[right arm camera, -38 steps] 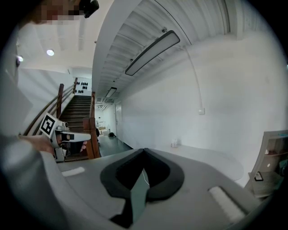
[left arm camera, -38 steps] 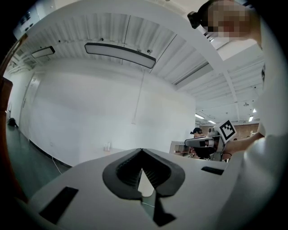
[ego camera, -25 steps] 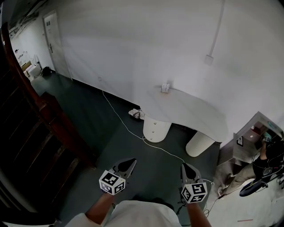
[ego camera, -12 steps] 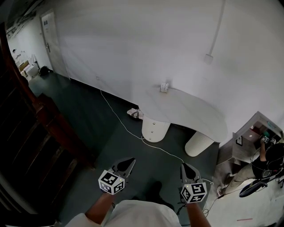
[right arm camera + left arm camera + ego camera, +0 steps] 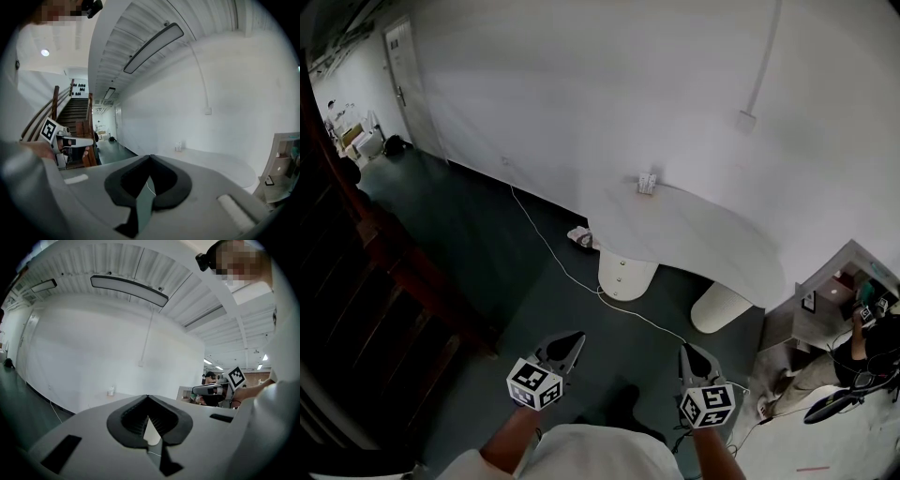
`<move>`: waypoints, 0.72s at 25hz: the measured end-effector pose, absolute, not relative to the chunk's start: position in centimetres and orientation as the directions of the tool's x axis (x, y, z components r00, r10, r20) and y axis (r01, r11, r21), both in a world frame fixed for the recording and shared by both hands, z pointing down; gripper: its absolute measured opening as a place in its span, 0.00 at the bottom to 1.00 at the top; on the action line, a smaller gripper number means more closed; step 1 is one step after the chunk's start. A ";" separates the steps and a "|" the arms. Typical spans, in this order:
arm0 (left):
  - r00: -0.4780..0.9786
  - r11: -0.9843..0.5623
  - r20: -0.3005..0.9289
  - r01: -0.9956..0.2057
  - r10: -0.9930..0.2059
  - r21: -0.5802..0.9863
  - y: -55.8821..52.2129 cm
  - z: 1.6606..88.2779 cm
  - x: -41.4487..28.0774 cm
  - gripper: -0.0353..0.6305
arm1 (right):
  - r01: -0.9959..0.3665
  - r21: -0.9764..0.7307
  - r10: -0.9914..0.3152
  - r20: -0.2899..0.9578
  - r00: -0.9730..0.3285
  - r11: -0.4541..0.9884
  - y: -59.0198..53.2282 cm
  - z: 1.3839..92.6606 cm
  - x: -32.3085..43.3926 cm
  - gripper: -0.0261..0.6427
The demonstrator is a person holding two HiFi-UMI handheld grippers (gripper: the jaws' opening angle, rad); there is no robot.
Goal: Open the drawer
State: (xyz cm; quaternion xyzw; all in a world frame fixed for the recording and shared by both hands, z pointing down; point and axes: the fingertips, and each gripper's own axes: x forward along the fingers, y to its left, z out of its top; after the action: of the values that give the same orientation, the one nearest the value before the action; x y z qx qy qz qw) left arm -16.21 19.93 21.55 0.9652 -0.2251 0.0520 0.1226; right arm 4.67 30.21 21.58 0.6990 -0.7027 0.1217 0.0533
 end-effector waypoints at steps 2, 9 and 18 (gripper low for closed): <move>0.891 -0.865 0.161 -0.451 -0.424 0.219 19.1 21.7 -14.9 0.06 | -0.995 -0.102 -0.967 0.254 -0.025 -0.001 29.1 21.8 6.0 0.06; 0.877 -0.848 0.185 -0.477 -0.443 0.229 15.9 22.9 -11.0 0.06 | -0.991 -0.128 -0.958 0.278 -0.070 0.035 24.5 23.3 9.8 0.06; 0.847 -0.819 0.222 -0.527 -0.483 0.229 11.9 24.1 -5.5 0.06 | -0.983 -0.144 -0.942 0.300 -0.150 0.111 18.8 24.8 14.5 0.06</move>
State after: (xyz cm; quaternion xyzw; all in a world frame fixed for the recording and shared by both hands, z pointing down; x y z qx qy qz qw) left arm -5.49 11.95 24.05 0.9505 -0.2656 0.0770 0.1417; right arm 14.51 18.83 24.78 0.6484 -0.7424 0.1550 0.0667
